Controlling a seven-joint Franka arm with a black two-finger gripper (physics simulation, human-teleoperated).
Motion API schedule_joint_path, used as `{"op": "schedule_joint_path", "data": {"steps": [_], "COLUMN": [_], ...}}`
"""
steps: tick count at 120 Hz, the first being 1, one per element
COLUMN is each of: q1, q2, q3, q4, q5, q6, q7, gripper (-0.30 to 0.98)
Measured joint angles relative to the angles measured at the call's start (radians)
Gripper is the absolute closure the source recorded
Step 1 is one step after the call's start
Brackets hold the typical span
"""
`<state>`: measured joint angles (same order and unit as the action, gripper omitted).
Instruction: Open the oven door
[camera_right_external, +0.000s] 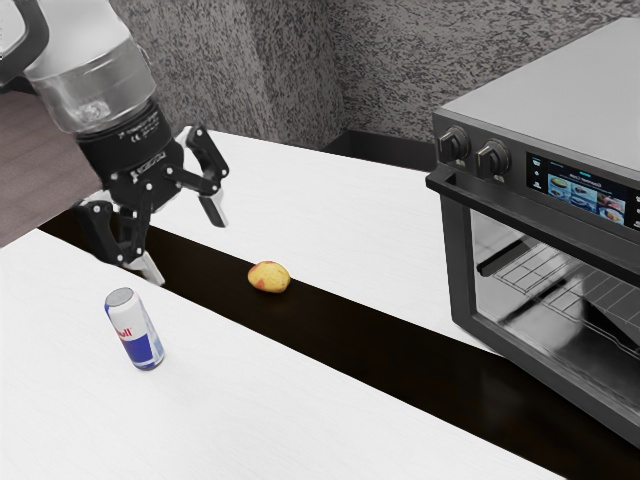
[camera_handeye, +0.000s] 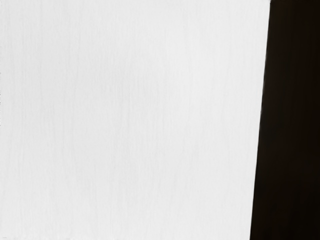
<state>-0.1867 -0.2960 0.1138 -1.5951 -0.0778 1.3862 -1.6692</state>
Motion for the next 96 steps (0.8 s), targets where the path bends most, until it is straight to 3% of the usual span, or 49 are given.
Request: {"op": "schedule_joint_path", "data": {"steps": [26,40,57,72,96], "q1": [-0.005,-0.049,-0.113,-0.135,-0.180], "q2": [0.021,0.002,0.002,0.005,-0.007], "q3": [0.000,-0.095,-0.211,-0.271,-0.284], "q4": [-0.034,-0.016,-0.014,-0.027,-0.033], "q5": [-0.001,0.062,0.086,0.062,0.042], "q6": [0.026,0.113,0.269,0.374,0.436], "q7": [-0.170,-0.239,-0.305,-0.355,-0.420], "gripper": [0.00,0.00,0.00,0.00,0.00]}}
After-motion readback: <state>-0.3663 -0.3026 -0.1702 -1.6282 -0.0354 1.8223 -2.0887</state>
